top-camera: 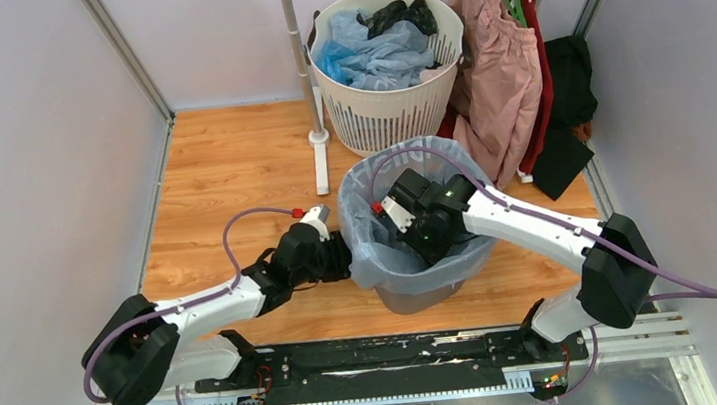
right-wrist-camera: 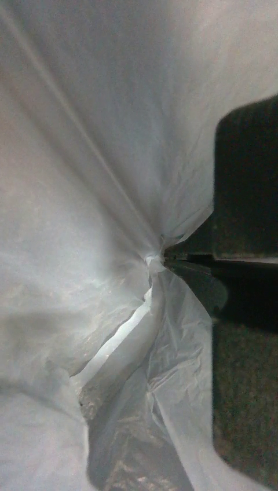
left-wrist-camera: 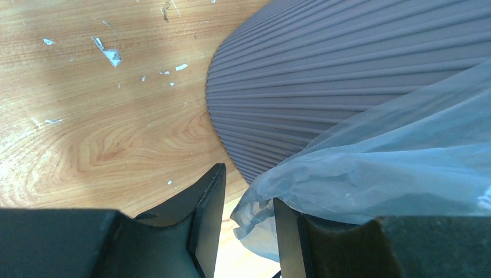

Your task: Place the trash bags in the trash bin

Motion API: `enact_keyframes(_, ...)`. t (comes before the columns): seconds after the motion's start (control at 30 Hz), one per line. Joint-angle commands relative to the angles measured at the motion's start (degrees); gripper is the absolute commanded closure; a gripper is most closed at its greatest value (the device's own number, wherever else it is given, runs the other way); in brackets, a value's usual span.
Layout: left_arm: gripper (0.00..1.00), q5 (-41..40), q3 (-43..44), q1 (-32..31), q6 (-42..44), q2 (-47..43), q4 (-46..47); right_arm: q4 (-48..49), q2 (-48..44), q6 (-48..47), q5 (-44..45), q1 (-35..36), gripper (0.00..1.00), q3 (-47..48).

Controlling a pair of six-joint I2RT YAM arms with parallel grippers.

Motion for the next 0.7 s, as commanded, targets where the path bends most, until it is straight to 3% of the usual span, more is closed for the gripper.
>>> enact_keyframes(0.0,0.59,0.3,2.2,-0.5,1.0,1.4,2.3,0.8,0.1,2.9,0.0,-0.7,1.00,-2.3)
enact_keyframes(0.33,0.59,0.9,3.2,-0.5,0.8,2.6,2.5,4.5,-0.4,5.3,-1.9,-0.7,1.00,-6.7)
enact_keyframes(0.67,0.59,2.9,2.0,-0.5,-1.9,-2.0,2.2,3.8,1.9,6.5,-2.6,-0.8,1.00,-6.5)
